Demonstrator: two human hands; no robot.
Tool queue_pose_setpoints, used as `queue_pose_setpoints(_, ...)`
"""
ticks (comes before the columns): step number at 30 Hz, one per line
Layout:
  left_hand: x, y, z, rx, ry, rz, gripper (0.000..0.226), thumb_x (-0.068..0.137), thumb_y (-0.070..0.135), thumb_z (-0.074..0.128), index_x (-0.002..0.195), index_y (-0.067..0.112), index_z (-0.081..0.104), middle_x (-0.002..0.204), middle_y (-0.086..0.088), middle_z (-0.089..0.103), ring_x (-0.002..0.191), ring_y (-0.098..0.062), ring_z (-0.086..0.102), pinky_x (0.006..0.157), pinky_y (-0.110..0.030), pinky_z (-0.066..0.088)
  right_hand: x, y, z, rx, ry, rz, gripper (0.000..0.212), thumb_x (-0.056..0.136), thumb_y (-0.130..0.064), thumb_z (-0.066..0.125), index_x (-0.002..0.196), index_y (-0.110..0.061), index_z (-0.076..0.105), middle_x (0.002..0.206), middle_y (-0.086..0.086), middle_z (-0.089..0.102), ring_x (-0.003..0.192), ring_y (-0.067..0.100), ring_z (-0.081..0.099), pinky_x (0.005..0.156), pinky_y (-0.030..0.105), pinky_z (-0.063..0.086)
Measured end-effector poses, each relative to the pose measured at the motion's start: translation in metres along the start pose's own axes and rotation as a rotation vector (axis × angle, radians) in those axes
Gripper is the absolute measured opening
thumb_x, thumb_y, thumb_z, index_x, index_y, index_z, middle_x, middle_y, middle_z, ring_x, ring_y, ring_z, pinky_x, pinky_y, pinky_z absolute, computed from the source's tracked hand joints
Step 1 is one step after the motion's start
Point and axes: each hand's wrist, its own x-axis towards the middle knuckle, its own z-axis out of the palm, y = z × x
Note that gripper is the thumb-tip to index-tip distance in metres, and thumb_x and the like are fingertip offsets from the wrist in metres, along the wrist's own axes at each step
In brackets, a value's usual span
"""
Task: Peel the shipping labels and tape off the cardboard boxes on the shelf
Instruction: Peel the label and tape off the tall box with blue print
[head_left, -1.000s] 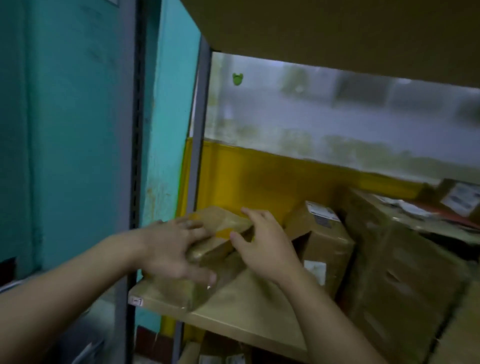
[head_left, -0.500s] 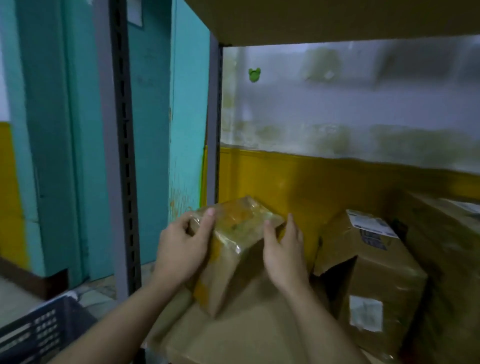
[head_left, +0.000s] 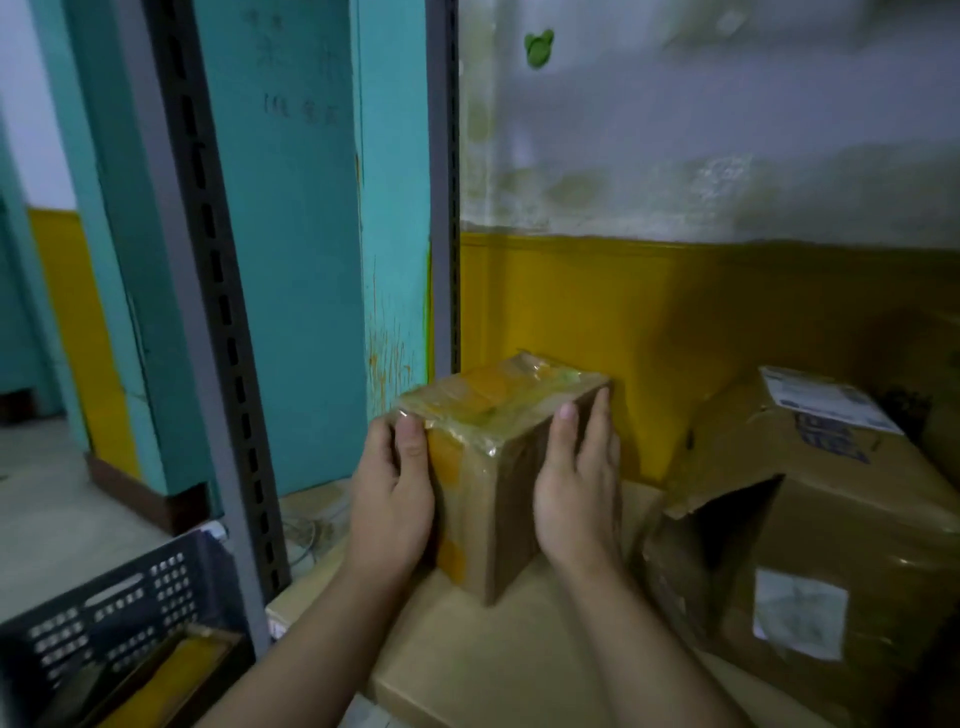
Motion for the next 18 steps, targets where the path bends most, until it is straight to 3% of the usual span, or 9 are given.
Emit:
queue_pose_setpoints(2, -0.002, 0.001, 0.000, 0.024, 0.016, 0.047, 0.046, 0.098, 0.053, 0.031, 0.123, 0.019, 0.050, 0.103, 0.019, 0.057, 0.096, 0.003, 0.057, 0.076, -0.003, 0.039, -0.005, -0.001, -0.001, -0.028, -0.048, -0.008, 0.082, 0.079, -0.070, 0.015, 0.154, -0.038, 0.000, 0.163, -0.005, 0.007, 0.147, 0.021, 0.017, 0.116, 0.043, 0.024)
queue_pose_setpoints(4, -0.005, 0.001, -0.001, 0.042, 0.036, 0.109, 0.044, 0.101, 0.049, 0.033, 0.142, 0.035, 0.035, 0.121, 0.015, 0.056, 0.110, -0.002, 0.057, 0.092, -0.017, 0.045, -0.011, 0.000, -0.004, -0.058, -0.092, -0.061, 0.079, 0.081, -0.069, 0.019, 0.152, -0.043, -0.003, 0.163, -0.009, 0.001, 0.149, 0.018, 0.010, 0.117, 0.043, 0.020)
queue_pose_setpoints(6, -0.007, 0.003, -0.003, 0.106, 0.058, 0.216, 0.042, 0.102, 0.042, 0.033, 0.144, 0.046, 0.031, 0.137, 0.004, 0.048, 0.124, -0.012, 0.051, 0.104, -0.029, 0.042, -0.017, 0.000, -0.007, -0.061, -0.113, -0.128, 0.070, 0.085, -0.071, 0.023, 0.147, -0.054, -0.004, 0.162, -0.015, -0.004, 0.149, 0.014, 0.005, 0.117, 0.043, 0.018)
queue_pose_setpoints(8, -0.008, 0.007, -0.003, 0.154, 0.039, 0.320, 0.041, 0.103, 0.039, 0.030, 0.143, 0.046, 0.034, 0.144, 0.001, 0.037, 0.130, -0.003, 0.041, 0.108, -0.015, 0.032, -0.019, 0.000, -0.009, -0.077, -0.099, -0.240, 0.061, 0.086, -0.078, 0.022, 0.141, -0.065, 0.000, 0.161, -0.020, -0.008, 0.149, 0.012, 0.002, 0.119, 0.046, 0.019)
queue_pose_setpoints(10, -0.012, 0.011, -0.001, 0.177, -0.028, 0.383, 0.041, 0.102, 0.048, 0.027, 0.142, 0.043, 0.035, 0.147, -0.001, 0.032, 0.132, 0.008, 0.034, 0.106, -0.004, 0.025, -0.016, 0.001, -0.013, -0.110, -0.059, -0.397, 0.067, 0.081, -0.084, 0.023, 0.143, -0.062, 0.013, 0.161, -0.019, -0.008, 0.150, 0.010, 0.002, 0.117, 0.052, 0.024)
queue_pose_setpoints(13, -0.017, 0.015, 0.001, 0.193, -0.104, 0.424, 0.050, 0.098, 0.061, 0.029, 0.141, 0.035, 0.036, 0.151, -0.001, 0.028, 0.134, 0.011, 0.030, 0.105, -0.001, 0.022, -0.006, -0.001, -0.023, -0.206, -0.051, -0.620, 0.076, 0.084, -0.080, 0.027, 0.149, -0.041, 0.029, 0.163, -0.008, 0.004, 0.150, 0.011, 0.003, 0.118, 0.051, 0.018)
queue_pose_setpoints(15, -0.017, 0.013, 0.001, 0.213, -0.136, 0.443, 0.055, 0.098, 0.061, 0.031, 0.141, 0.028, 0.037, 0.153, 0.001, 0.025, 0.137, 0.002, 0.033, 0.108, -0.008, 0.026, -0.003, -0.004, -0.026, -0.336, -0.087, -0.722, 0.073, 0.086, -0.076, 0.030, 0.144, -0.033, 0.042, 0.161, -0.005, 0.021, 0.149, 0.009, 0.010, 0.120, 0.049, 0.010)
queue_pose_setpoints(18, -0.016, 0.011, 0.002, 0.236, -0.142, 0.459, 0.055, 0.099, 0.056, 0.032, 0.141, 0.020, 0.038, 0.156, 0.005, 0.026, 0.143, -0.009, 0.031, 0.113, -0.020, 0.027, 0.001, -0.004, -0.025, -0.391, -0.101, -0.724, 0.058, 0.089, -0.072, 0.032, 0.111, -0.026, 0.060, 0.124, -0.010, 0.059, 0.128, 0.006, 0.043, 0.116, 0.049, 0.020)
